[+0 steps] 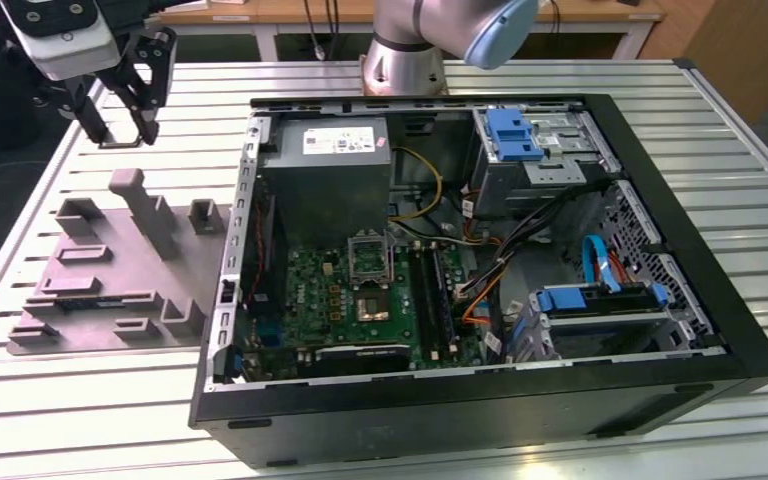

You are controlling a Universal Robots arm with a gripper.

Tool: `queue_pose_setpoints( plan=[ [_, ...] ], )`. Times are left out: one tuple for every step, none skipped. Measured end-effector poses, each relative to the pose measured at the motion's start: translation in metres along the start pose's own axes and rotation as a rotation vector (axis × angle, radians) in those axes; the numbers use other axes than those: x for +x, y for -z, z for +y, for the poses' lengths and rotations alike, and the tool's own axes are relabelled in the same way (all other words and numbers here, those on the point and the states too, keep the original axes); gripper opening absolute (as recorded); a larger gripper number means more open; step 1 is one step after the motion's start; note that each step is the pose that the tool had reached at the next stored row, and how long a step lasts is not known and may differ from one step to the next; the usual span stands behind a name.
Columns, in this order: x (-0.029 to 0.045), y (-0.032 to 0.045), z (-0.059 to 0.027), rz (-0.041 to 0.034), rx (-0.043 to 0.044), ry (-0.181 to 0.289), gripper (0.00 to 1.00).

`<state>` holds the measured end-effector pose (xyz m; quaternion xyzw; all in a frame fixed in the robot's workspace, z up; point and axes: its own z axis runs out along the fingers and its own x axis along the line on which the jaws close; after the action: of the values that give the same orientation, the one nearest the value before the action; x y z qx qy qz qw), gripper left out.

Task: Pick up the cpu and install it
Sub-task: 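Pick up the cpu and move it towards the insertion slot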

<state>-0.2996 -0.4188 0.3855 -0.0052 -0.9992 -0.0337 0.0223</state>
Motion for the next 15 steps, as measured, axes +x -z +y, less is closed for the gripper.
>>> queue_pose_setpoints(
  plan=[
    [-0.0005, 0.0, 0.0, 0.0, 0.0, 0.0, 0.47],
    [-0.0011, 0.0, 0.0, 0.0, 0.0, 0.0, 0.47],
    [-0.0016, 0.0001, 0.0, -0.0001, 0.0, 0.0, 0.47],
    [-0.0023, 0.0001, 0.0, -0.0001, 0.0, 0.0, 0.47],
    [-0.0027, 0.0001, 0.0, 0.0, 0.0, 0.0, 0.47],
    [-0.0031, 0.0001, 0.0, 0.0, 0.0, 0.0, 0.47],
    [-0.0035, 0.0001, 0.0, -0.0001, 0.0, 0.0, 0.47],
    [-0.0039, 0.0001, 0.0, -0.0001, -0.0001, 0.0, 0.47],
    [-0.0043, 0.0002, 0.0001, 0.0, 0.0, 0.0, 0.47],
    [-0.0047, 0.0002, 0.0001, -0.0001, -0.0001, 0.0, 0.47],
    [-0.005, 0.0002, 0.0001, -0.0001, -0.0001, 0.0, 0.47],
    [-0.0054, 0.0002, 0.0001, 0.0, 0.0, 0.0, 0.47],
    [-0.0059, 0.0003, 0.0001, 0.0, 0.0, 0.0, 0.47],
    [-0.0064, 0.0003, 0.0001, 0.0, 0.0, 0.0, 0.47],
    [-0.007, 0.0003, 0.0001, 0.0, 0.0, 0.0, 0.47]
  ],
)
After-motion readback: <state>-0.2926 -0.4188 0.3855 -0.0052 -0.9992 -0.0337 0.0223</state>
